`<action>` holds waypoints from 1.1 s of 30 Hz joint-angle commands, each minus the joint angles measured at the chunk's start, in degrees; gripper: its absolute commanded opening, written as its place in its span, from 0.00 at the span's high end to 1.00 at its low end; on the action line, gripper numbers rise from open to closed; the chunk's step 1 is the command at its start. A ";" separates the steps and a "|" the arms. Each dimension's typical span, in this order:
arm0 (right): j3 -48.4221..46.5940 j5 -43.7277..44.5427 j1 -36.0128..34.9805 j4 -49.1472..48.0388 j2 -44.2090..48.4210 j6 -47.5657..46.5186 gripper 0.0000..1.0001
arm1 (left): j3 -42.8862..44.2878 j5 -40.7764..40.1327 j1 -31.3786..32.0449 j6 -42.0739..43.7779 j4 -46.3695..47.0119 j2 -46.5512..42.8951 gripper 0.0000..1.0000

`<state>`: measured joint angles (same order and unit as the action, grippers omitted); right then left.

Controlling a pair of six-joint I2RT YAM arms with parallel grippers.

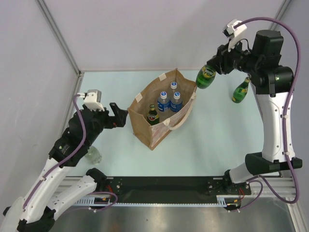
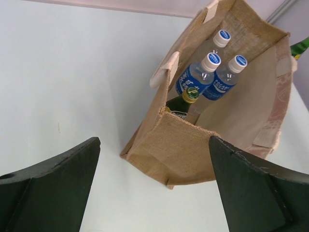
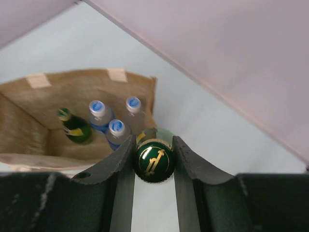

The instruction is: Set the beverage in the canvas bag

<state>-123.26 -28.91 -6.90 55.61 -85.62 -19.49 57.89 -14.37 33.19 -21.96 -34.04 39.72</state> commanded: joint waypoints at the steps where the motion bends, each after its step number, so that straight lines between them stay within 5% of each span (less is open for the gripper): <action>1: -6.64 -5.11 -5.04 -7.53 -0.86 4.27 1.00 | 1.53 3.03 -0.41 -6.50 1.96 -0.88 0.00; 15: -6.90 -3.70 -24.65 -7.01 -7.01 1.82 1.00 | 1.88 13.84 -0.32 -20.49 2.49 5.53 0.00; 26: 0.64 -3.96 -27.91 -5.87 -7.89 -0.73 1.00 | 2.58 20.96 -0.32 -24.27 2.67 12.92 0.00; 33: 5.40 -4.32 -28.08 -5.78 -8.59 -2.40 1.00 | 2.67 23.51 -0.32 -23.31 3.45 16.43 0.09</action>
<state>-116.42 -31.29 -34.48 56.23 -96.23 -20.67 57.98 6.22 33.19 -45.04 -33.08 54.59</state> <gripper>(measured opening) 0.366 0.956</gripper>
